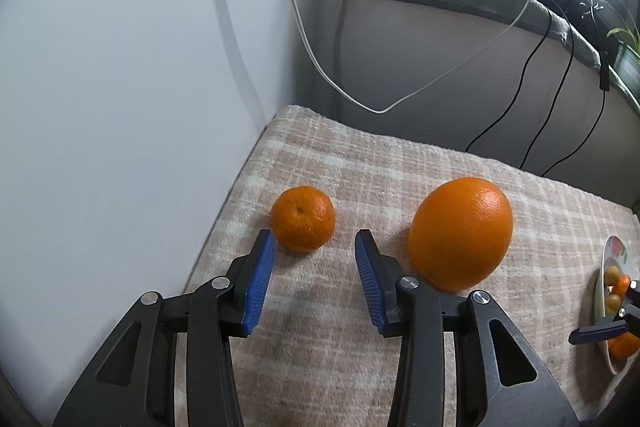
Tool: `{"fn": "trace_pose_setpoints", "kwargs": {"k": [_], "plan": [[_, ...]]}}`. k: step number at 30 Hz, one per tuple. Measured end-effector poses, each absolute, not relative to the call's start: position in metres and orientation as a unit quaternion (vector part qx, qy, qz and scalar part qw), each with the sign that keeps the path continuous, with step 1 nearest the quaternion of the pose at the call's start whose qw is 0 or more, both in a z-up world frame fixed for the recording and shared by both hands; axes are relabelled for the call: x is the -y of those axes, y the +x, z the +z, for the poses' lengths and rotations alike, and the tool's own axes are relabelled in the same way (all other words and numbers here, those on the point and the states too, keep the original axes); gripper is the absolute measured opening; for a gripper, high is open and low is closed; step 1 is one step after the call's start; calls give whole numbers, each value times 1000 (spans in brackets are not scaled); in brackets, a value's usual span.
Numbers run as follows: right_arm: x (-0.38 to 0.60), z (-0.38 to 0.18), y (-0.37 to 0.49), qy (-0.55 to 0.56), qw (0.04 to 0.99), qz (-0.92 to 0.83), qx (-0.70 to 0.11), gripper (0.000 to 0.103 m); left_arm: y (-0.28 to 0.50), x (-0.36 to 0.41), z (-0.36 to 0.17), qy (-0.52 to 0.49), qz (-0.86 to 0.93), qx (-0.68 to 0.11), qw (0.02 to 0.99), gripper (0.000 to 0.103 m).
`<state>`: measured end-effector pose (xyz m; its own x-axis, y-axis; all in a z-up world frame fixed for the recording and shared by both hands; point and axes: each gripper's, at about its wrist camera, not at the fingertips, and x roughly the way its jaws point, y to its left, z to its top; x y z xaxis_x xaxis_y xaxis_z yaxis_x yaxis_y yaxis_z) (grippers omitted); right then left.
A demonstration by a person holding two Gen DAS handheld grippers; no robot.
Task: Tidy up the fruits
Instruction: 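Move the left tool to a small tangerine while the right tool approaches a brown kiwi, then close the left tool on the tangerine while the right tool closes on the kiwi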
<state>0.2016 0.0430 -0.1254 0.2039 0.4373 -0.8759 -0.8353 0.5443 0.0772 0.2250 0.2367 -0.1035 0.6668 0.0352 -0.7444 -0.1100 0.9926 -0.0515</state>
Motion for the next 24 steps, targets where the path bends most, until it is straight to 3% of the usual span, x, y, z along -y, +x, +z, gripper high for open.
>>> {"fn": "trace_pose_setpoints", "kwargs": {"k": [24], "plan": [[-52, -139, 209, -226, 733, 422, -483, 59, 253, -237, -123, -26, 50, -422, 905, 39]]}}
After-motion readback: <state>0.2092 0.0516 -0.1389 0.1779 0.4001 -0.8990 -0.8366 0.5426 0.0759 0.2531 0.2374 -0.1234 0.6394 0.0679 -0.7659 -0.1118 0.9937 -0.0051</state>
